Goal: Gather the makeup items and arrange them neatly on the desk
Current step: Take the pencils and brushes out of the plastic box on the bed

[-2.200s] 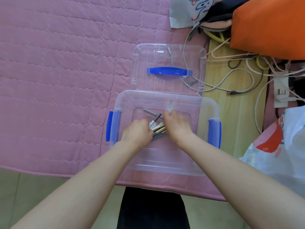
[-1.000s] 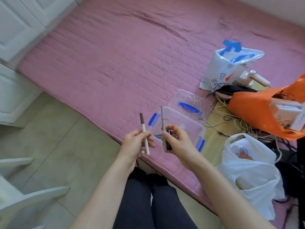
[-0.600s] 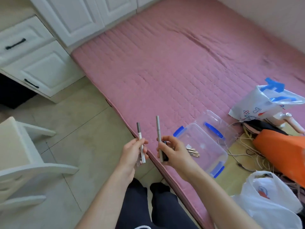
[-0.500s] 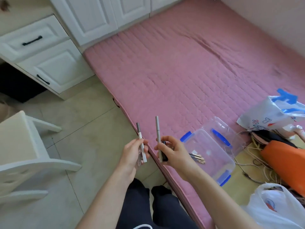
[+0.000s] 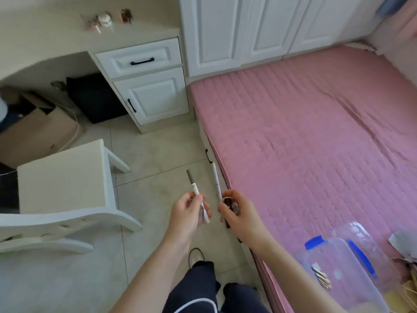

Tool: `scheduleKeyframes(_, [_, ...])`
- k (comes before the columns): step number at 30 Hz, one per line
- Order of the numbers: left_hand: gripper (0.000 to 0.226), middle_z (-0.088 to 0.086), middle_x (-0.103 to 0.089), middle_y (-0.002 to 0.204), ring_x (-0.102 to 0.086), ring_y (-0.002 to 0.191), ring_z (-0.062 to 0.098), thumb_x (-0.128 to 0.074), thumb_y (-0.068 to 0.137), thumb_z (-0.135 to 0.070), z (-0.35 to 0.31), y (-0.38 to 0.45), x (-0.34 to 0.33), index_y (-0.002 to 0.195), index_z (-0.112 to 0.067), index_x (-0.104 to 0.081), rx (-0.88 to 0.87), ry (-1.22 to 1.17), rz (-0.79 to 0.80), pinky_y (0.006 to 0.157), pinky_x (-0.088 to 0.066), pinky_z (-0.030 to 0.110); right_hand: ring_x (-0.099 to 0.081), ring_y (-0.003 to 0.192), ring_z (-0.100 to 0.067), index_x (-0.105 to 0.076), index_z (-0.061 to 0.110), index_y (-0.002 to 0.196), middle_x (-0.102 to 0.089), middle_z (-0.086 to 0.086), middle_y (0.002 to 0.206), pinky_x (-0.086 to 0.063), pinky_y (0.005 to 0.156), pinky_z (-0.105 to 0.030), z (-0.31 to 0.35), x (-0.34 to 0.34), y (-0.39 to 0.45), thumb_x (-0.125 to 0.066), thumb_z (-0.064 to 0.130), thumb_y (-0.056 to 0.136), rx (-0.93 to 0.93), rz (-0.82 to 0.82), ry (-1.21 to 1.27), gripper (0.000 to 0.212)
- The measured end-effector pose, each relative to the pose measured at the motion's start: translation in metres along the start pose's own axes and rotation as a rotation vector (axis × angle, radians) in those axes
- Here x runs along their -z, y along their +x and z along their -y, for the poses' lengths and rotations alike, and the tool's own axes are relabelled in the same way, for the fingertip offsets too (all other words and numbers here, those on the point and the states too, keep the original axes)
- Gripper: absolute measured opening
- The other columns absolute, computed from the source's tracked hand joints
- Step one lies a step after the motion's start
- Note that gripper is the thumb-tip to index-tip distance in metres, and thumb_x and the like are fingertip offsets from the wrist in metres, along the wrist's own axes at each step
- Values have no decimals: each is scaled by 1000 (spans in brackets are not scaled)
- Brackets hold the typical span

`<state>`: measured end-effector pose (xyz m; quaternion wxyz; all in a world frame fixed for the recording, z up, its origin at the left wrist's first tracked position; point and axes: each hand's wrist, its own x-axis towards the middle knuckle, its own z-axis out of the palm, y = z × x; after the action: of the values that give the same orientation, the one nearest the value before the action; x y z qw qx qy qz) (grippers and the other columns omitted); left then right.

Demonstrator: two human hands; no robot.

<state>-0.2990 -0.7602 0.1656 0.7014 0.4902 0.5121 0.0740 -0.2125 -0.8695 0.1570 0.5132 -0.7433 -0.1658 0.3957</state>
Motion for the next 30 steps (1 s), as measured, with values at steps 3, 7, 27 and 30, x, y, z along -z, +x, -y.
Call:
scheduleKeyframes(3, [15, 0, -65, 69, -65, 62, 14, -52, 95, -21, -18, 21, 35, 93, -13, -65, -65, 47, -33, 56, -52, 23, -58, 58, -6, -56, 22, 108, -61, 5, 72, -50, 56, -21, 22, -36, 27, -57, 20, 92, 27, 32, -18, 16])
scheduleKeyframes(7, [15, -3, -66, 68, -65, 59, 11, -52, 95, -23, -42, 47, 69, 91, -17, -66, -125, 84, -75, 48, -46, 17, -60, 60, -4, -56, 23, 109, -63, 5, 77, -51, 58, -19, 50, -68, 61, -57, 22, 92, 40, 57, -9, 17])
scheduleKeyframes(27, [17, -2, -65, 68, -62, 58, 11, -50, 96, -26, -198, 215, 104, 91, -16, -63, -159, 15, -185, 47, -44, 20, -59, 57, -6, -54, 20, 113, -64, -3, 82, -48, 53, -19, 178, -98, 290, -56, 20, 92, 62, 190, -151, 21])
scheduleKeyframes(30, [18, -2, -66, 70, -62, 59, 10, -49, 97, -27, -228, 247, 101, 93, -18, -64, -153, -11, -207, 49, -46, 21, -59, 58, -7, -55, 18, 112, -65, -3, 84, -49, 54, -20, 201, -98, 332, -56, 19, 92, 76, 216, -167, 20])
